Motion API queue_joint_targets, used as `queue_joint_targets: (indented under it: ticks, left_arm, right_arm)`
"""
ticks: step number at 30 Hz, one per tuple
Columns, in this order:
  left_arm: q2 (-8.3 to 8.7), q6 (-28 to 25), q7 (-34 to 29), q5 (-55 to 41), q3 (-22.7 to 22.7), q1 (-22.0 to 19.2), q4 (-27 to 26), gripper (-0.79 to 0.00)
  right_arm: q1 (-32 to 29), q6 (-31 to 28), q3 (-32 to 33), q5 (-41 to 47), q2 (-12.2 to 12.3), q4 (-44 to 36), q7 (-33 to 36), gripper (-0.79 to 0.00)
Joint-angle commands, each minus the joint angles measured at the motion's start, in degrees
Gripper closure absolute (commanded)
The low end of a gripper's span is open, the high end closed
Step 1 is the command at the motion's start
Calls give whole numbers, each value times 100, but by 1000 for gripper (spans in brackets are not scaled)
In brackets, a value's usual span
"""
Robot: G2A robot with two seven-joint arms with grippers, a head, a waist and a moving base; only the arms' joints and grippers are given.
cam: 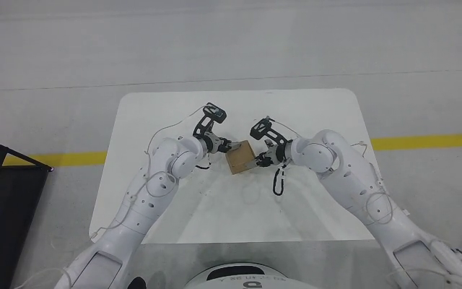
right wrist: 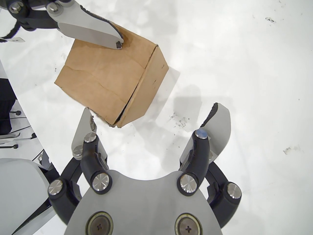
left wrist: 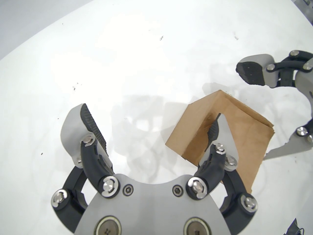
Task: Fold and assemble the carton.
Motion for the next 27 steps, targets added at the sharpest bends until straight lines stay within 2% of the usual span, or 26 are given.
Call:
queue_joint_targets:
  ticks: [1,3,6,15,27]
  left_arm:
    - [2,-23,-4,-8,1,2,-5,-785]
    - [5,-41,-4,-21,-3,4,-8,-785]
    - [7,-62,10,-49,-9,9,-9,-785]
    - [16,-242,94,-328,-68,24,67,-785]
    - [69,-957,251,-937,-225,73,261,-785]
  right_arm:
    - [24,19,-41,-24,-15,25,-28,-631]
    - [53,54,-94,-70,-34,61,-46,-563]
    - [93,55,-161,-89,-60,97,-53,-539]
    - [119,-51,-171,-38,-79,119,-78,-560]
    - [85,-232,-114,89,-65,76,35,-563]
